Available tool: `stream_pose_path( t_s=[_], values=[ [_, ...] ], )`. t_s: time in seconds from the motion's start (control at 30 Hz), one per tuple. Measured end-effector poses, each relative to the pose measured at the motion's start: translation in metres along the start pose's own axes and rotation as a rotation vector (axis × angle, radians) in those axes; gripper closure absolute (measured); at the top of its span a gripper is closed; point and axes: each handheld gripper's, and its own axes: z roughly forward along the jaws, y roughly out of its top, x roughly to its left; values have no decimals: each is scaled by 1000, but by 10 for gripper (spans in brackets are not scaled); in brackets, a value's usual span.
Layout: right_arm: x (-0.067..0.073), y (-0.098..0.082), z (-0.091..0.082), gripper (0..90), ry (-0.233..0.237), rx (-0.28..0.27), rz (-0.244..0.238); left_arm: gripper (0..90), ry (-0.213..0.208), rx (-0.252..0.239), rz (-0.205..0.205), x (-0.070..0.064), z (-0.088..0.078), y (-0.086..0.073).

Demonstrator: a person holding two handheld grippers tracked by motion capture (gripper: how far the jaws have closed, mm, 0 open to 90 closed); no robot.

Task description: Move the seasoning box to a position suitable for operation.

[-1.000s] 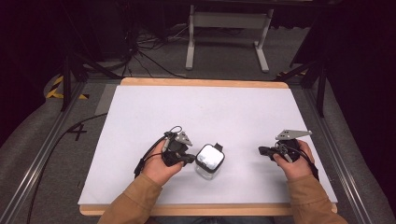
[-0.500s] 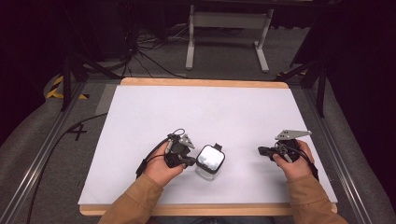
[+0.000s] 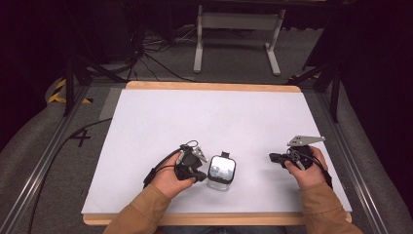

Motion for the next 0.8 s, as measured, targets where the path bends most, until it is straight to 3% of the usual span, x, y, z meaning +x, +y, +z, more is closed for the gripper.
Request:
stream_pose_path(
  t_s=[0.5,0.67,0.8],
  values=[
    [1,0,1,893,1,4,-5,881,-29,27,51,-14,11,6],
    [1,0,1,894,1,1,-3,864,-42,13,40,-13,8,6],
    [2,1,-1,895,6,-2,-9,853,-34,-36,27,-9,-6,5]
  ],
)
